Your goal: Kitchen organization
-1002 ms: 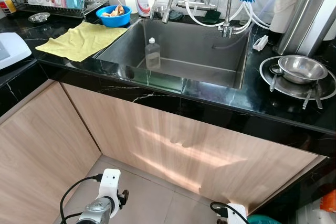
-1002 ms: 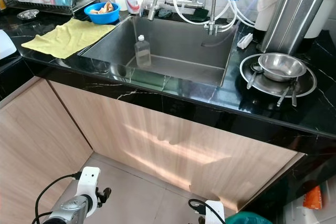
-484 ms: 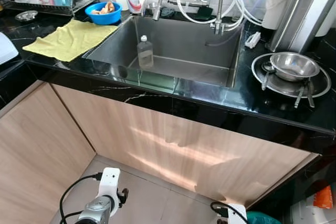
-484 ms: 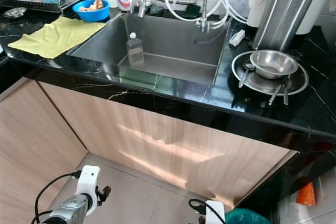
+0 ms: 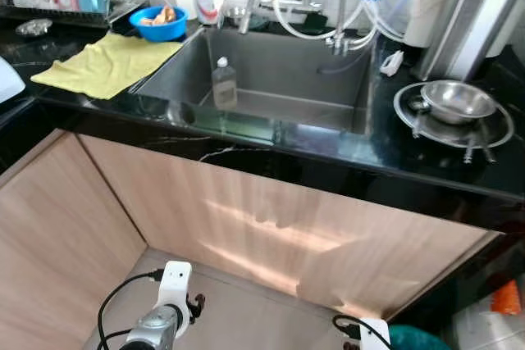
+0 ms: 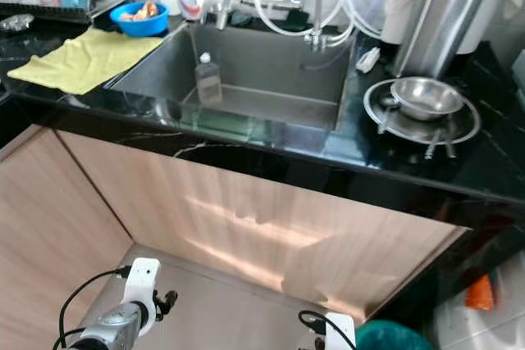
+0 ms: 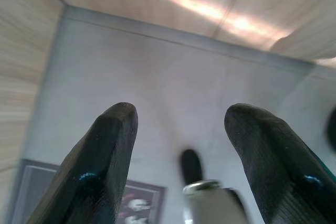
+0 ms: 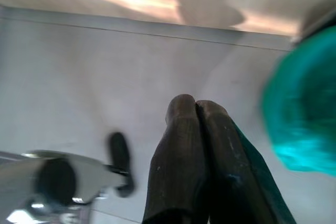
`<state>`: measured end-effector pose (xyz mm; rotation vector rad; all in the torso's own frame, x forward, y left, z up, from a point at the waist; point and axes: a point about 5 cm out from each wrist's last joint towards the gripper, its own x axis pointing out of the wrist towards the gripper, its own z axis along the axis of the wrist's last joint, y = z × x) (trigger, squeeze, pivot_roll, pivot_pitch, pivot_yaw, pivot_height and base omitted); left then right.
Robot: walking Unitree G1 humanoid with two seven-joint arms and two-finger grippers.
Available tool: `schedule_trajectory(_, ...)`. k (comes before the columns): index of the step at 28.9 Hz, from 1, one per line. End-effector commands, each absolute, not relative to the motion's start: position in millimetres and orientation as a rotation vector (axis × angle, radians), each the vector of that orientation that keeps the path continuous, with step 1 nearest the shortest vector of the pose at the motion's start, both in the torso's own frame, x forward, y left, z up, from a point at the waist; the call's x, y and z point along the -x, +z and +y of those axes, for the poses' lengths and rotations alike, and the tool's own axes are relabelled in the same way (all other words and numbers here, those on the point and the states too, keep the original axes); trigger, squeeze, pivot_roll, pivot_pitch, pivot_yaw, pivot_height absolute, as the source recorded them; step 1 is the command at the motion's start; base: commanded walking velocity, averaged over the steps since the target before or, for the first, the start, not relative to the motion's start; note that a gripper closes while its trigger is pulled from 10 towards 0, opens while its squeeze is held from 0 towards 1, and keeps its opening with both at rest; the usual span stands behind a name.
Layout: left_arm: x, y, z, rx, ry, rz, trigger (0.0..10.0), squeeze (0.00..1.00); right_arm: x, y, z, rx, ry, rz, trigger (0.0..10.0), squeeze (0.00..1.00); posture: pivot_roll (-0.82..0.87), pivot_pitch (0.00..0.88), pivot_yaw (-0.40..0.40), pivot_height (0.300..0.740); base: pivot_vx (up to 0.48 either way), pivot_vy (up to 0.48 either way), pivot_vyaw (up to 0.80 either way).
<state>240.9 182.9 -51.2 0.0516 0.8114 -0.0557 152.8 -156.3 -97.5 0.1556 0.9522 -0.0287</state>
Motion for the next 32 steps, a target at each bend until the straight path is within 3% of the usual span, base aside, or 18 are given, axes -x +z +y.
schedule_trajectory(1, -241.0, -51.6, 180.3, -0.059, -0.067, 0.816, 10.0, 0.0, -149.2, -98.7, -161.1, -0.152, -0.045, 0.964, 10.0, 0.0, -0.07, 0.0, 0.047, 0.74, 0.0, 0.315, -0.51)
schedule_trajectory(6, -240.8, -51.7, 180.0, -0.059, -0.071, 0.816, 10.0, 0.0, -149.0, -98.9, -160.8, -0.15, -0.038, 0.967, 10.0, 0.0, -0.07, 0.0, 0.047, 0.74, 0.0, 0.315, -0.72)
schedule_trajectory(32, -244.6, -49.0, 173.8, -0.07, -0.115, 0.786, 10.0, 0.0, -149.8, -98.5, -160.7, -0.149, -0.039, 0.961, 10.0, 0.0, -0.07, 0.0, 0.05, 0.74, 0.0, 0.009, 0.0)
